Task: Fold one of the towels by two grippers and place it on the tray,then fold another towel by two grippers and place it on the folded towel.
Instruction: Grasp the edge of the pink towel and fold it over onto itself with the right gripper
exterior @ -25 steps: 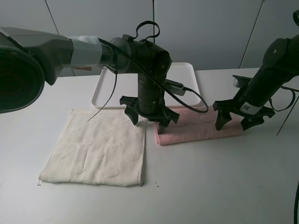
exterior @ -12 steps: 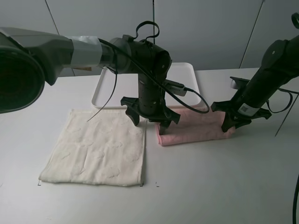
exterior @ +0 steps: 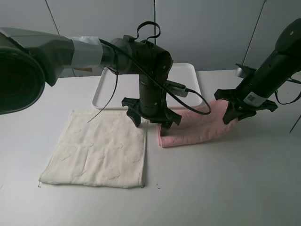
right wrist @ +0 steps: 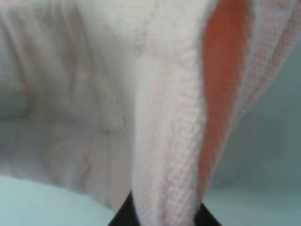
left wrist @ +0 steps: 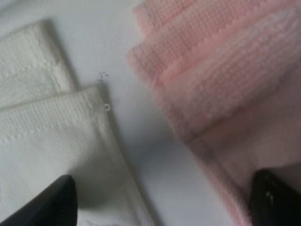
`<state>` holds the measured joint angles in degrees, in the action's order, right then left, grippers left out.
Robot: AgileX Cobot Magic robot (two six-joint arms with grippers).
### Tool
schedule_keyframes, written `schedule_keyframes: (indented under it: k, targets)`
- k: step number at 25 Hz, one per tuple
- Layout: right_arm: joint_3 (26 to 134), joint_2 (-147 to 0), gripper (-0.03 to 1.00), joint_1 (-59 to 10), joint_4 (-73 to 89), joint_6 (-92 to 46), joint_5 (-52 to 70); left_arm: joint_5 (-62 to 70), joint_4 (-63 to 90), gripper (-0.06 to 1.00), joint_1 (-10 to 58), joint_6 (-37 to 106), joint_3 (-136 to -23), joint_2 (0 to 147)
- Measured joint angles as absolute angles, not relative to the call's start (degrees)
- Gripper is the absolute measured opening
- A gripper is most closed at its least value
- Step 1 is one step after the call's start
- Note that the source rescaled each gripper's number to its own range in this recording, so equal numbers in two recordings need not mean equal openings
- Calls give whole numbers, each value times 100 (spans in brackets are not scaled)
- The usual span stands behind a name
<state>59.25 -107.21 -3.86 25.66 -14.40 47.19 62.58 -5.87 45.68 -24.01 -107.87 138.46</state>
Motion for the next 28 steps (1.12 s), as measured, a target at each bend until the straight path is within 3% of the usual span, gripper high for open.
schedule_keyframes:
  k: [9, 28]
  targets:
    - [5925, -10675, 5, -386, 4642, -2786, 5509, 6247, -533, 95, 4540, -2358, -10787, 13846]
    - [5445, -11444, 5, -665, 6859, -4416, 5087, 6387, -32, 95, 4320, -1821, -10993, 13927]
